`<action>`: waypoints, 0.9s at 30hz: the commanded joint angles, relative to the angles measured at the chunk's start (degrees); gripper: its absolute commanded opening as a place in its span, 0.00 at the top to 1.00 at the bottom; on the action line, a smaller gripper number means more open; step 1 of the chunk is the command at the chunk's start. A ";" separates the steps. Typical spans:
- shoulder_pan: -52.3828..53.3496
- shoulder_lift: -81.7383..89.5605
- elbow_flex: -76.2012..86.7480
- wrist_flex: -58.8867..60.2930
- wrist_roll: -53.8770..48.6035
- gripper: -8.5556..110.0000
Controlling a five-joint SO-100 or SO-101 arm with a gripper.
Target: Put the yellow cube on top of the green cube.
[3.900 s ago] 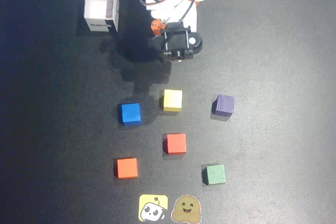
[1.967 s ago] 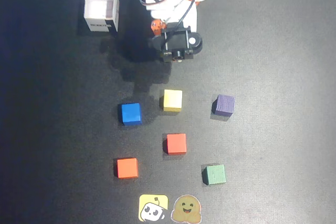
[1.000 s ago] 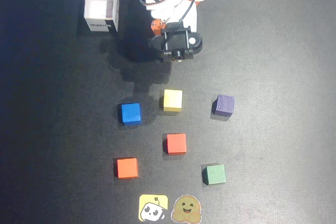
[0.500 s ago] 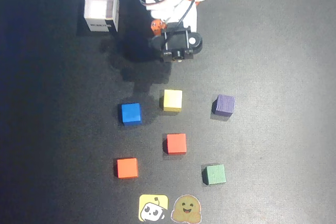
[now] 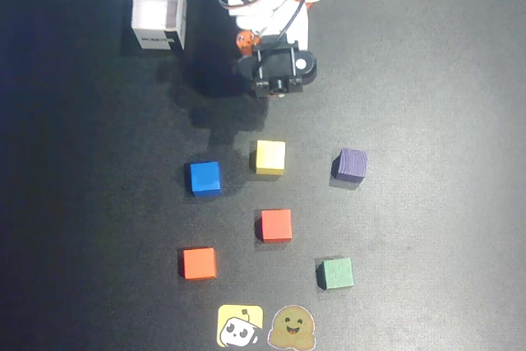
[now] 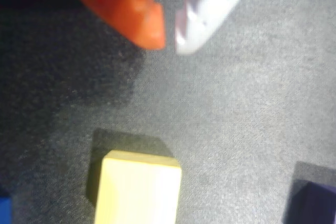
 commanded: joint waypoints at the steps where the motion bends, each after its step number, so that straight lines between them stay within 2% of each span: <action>1: 0.26 0.44 -0.35 0.09 0.44 0.92; 27: -0.35 0.44 -1.23 -0.26 0.18 0.91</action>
